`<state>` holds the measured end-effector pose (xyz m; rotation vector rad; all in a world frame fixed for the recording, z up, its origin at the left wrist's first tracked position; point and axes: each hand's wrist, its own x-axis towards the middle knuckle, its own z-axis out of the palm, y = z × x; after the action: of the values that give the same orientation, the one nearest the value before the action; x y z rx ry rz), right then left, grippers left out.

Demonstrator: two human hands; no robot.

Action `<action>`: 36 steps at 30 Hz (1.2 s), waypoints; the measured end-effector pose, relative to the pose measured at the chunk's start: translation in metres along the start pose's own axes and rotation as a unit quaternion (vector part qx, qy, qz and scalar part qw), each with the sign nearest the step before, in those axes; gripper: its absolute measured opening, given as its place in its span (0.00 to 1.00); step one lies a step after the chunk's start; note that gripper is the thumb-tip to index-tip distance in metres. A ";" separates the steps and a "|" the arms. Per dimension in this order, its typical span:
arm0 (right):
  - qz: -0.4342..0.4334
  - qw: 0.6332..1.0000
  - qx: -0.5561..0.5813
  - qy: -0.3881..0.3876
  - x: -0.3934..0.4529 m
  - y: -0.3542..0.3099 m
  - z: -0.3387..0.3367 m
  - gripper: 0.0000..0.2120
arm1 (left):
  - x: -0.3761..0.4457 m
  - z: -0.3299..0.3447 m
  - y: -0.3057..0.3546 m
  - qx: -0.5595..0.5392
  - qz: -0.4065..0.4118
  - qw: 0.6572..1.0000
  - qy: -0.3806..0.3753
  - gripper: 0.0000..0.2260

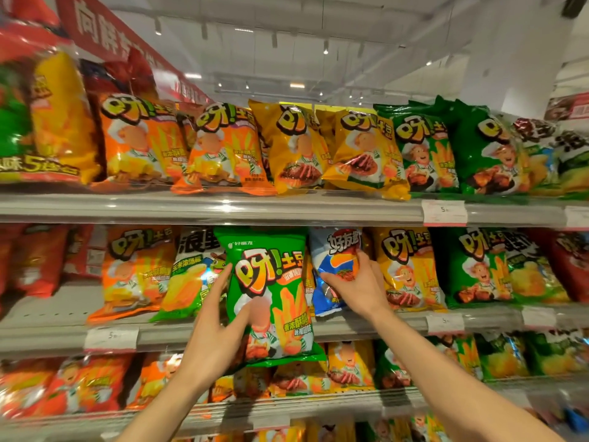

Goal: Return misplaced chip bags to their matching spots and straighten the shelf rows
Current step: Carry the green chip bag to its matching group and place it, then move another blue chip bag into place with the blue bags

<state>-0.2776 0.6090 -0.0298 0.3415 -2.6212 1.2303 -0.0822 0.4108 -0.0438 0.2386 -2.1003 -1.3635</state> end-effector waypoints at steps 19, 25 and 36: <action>-0.054 0.987 -0.145 0.052 -0.027 0.029 -0.108 0.47 | 0.003 0.060 0.018 0.014 0.038 0.999 0.003 0.31; -0.037 0.990 -0.116 0.068 -0.027 0.089 -0.158 0.45 | 0.027 0.125 0.033 0.047 0.056 0.997 0.011 0.31; -0.019 0.998 -0.046 0.046 -0.027 0.139 -0.177 0.48 | 0.072 0.194 0.043 0.119 0.019 0.990 0.078 0.31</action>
<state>-0.2752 0.8351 -0.0281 0.3086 -2.5699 1.0827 -0.2451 0.5449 -0.0314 0.3884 -2.1212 -1.0369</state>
